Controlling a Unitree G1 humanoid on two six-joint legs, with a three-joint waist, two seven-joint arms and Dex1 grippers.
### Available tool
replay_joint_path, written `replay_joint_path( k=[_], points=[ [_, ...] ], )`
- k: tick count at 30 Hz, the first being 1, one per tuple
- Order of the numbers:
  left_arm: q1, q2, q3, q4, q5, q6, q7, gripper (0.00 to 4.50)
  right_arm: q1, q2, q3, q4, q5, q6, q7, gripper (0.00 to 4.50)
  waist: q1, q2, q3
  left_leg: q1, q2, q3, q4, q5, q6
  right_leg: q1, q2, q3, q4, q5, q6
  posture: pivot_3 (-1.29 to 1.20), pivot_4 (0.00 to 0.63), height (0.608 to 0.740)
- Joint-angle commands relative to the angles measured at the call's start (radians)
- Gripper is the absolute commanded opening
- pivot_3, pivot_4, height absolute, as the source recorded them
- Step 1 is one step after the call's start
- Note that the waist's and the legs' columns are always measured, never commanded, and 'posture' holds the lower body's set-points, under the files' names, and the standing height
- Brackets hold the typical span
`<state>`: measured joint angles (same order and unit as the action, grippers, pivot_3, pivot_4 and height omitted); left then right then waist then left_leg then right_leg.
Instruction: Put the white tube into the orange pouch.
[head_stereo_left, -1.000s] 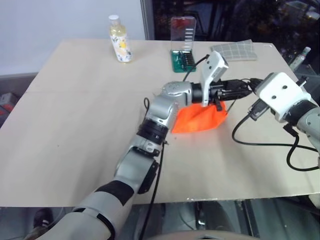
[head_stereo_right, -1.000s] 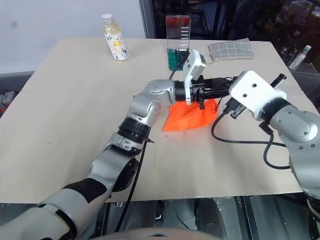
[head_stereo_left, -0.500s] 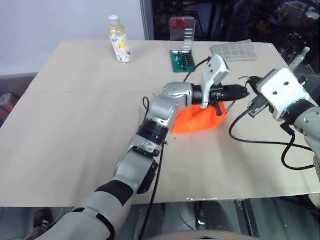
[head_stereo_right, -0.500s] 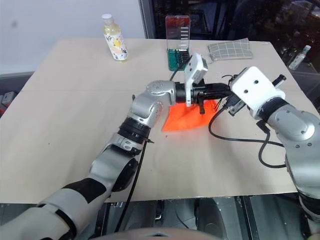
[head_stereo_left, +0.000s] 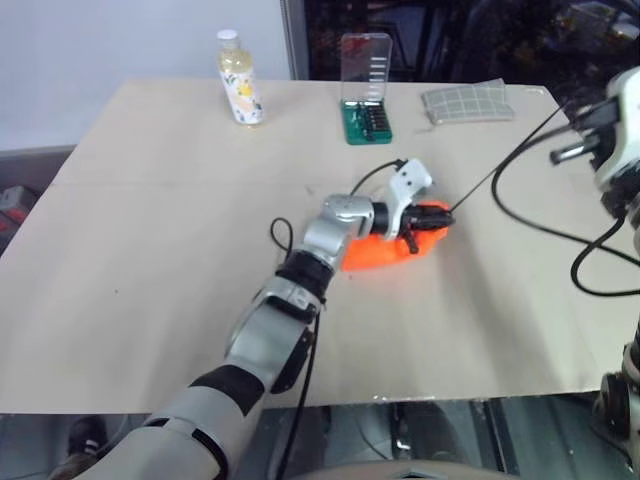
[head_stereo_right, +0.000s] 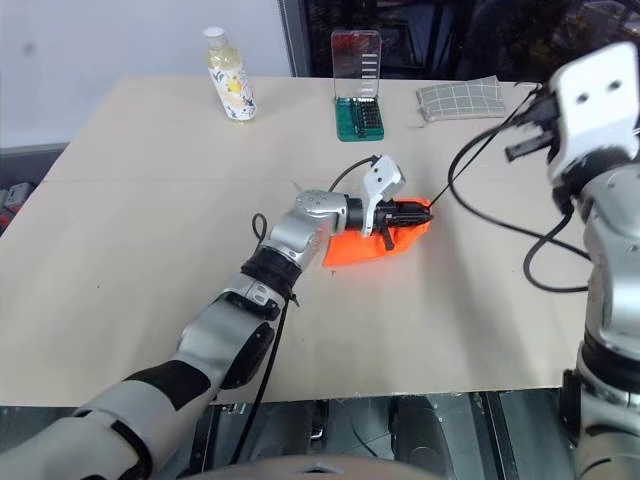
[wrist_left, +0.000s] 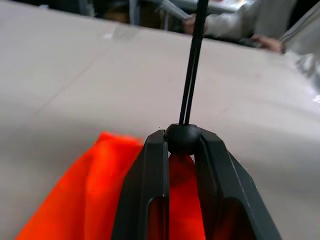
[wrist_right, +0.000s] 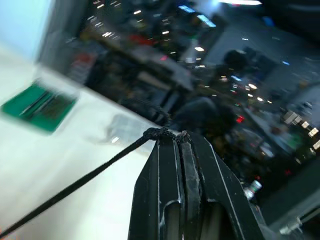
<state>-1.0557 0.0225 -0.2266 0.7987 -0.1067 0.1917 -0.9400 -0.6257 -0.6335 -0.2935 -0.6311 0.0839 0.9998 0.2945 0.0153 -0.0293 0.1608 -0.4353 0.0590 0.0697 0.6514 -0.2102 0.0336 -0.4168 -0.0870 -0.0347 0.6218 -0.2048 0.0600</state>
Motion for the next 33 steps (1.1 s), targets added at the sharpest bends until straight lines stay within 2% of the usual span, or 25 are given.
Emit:
replay_joint_path(
  k=[1,4,6,9,13,15,16,19,21,22,23,24,27,28,33],
  points=[
    [-0.03,0.016,0.007,0.039,0.034,-0.015,0.026,0.22,-0.104,-0.01,-0.111,0.013,-0.004,-0.017,-0.063,0.0,-0.001,0.0,0.0,0.0,0.0,0.0,0.0,0.0,0.0,0.0,0.0,0.0,0.0,0.0,0.0,0.0,0.15,0.74],
    [-0.05,0.017,0.015,0.058,0.036,-0.012,0.039,0.22,-0.155,-0.006,-0.151,0.053,0.004,-0.02,-0.096,0.0,0.0,0.0,0.0,0.0,0.0,0.0,0.0,0.0,0.0,0.0,0.0,0.0,0.0,0.0,0.0,0.0,0.15,0.74],
    [-0.045,0.014,0.01,0.062,0.041,-0.002,0.032,0.22,-0.123,0.004,-0.172,0.051,0.014,-0.006,-0.099,0.0,0.002,0.0,0.0,-0.001,0.0,0.0,0.0,0.0,0.0,-0.001,0.0,0.0,0.0,0.0,0.001,0.0,0.15,0.74],
    [-0.015,0.004,-0.002,0.047,0.041,-0.015,0.015,0.22,-0.027,0.032,-0.179,0.017,0.055,0.029,-0.068,0.0,0.001,0.0,0.0,-0.001,0.0,0.0,0.0,0.0,0.001,0.0,0.0,0.0,-0.001,0.0,0.001,0.0,0.15,0.74],
    [0.063,0.005,-0.003,-0.058,0.019,-0.029,-0.027,0.22,0.214,0.1,-0.136,-0.038,0.113,-0.03,0.004,0.0,-0.002,0.001,0.0,-0.001,0.0,0.001,-0.001,-0.001,0.001,-0.001,0.0,0.0,-0.001,0.0,0.001,0.0,0.15,0.74],
    [0.091,0.009,0.012,-0.102,0.004,-0.014,-0.019,1.24,0.294,0.119,-0.13,-0.027,0.11,-0.083,0.006,0.0,-0.003,0.002,0.0,-0.001,0.0,0.001,-0.002,-0.001,0.001,-0.001,0.0,0.0,0.0,0.0,0.001,0.0,0.15,0.74],
    [0.104,0.013,0.019,-0.127,-0.002,-0.004,-0.016,1.46,0.328,0.125,-0.131,-0.015,0.103,-0.104,0.002,0.0,-0.003,0.002,0.0,-0.001,0.0,0.001,-0.001,-0.001,0.001,-0.001,0.0,0.0,0.001,0.0,0.001,0.0,0.15,0.74],
    [0.212,0.073,0.079,-0.357,-0.071,0.053,-0.012,2.98,0.546,0.137,-0.147,0.026,0.128,-0.234,0.102,0.97,-0.003,0.002,0.0,0.001,0.0,0.0,-0.001,-0.001,0.001,0.001,0.0,0.001,0.001,0.0,0.001,0.0,0.15,0.74],
    [0.303,0.132,0.139,-0.547,-0.123,0.094,0.0,3.69,0.685,0.133,-0.182,0.043,0.166,-0.321,0.197,1.7,-0.003,0.004,-0.001,0.002,0.0,0.0,-0.001,-0.001,0.001,0.001,0.0,0.001,0.001,0.0,0.0,0.0,0.15,0.74],
    [0.343,0.164,0.159,-0.623,-0.144,0.125,0.002,3.84,0.737,0.125,-0.196,0.046,0.186,-0.362,0.242,1.86,-0.003,0.004,-0.001,0.003,0.0,0.0,-0.002,-0.001,0.001,0.002,0.0,0.001,0.001,0.0,0.0,0.0,0.15,0.74],
    [0.387,0.2,0.184,-0.698,-0.167,0.158,0.009,4.33,0.786,0.111,-0.21,0.051,0.2,-0.399,0.282,2.38,-0.006,0.005,-0.001,0.003,0.001,0.0,-0.002,-0.001,0.001,0.002,0.0,0.001,0.001,0.0,0.001,0.0,0.15,0.74],
    [0.433,0.236,0.209,-0.768,-0.195,0.197,0.011,4.5,0.83,0.099,-0.225,0.05,0.226,-0.428,0.327,2.74,-0.012,0.007,-0.002,0.003,0.001,0.0,-0.002,-0.001,0.001,0.002,0.0,0.002,0.001,0.0,0.001,0.0,0.15,0.74],
    [0.58,0.347,0.291,-0.921,-0.244,0.251,0.028,4.5,0.939,0.07,-0.276,0.031,0.308,-0.493,0.449,4.18,-0.023,0.009,-0.003,0.005,0.001,0.002,-0.002,-0.001,0.001,0.002,0.0,0.004,0.002,0.0,0.001,0.0,0.15,0.74],
    [0.629,0.38,0.327,-0.953,-0.264,0.274,0.036,4.5,0.971,0.063,-0.295,0.023,0.34,-0.504,0.484,4.49,-0.023,0.009,-0.003,0.005,0.001,0.002,-0.001,-0.001,0.001,0.002,0.0,0.004,0.002,-0.001,-0.001,0.0,0.15,0.74],
    [0.884,0.528,0.474,-1.045,-0.324,0.238,-0.02,4.5,1.095,0.043,-0.363,0.001,0.413,-0.557,0.581,4.49,-0.024,0.006,-0.006,0.009,0.001,-0.001,0.0,-0.001,0.0,0.004,0.0,0.003,0.002,-0.004,0.0,0.0,0.15,0.74]
  ],
)
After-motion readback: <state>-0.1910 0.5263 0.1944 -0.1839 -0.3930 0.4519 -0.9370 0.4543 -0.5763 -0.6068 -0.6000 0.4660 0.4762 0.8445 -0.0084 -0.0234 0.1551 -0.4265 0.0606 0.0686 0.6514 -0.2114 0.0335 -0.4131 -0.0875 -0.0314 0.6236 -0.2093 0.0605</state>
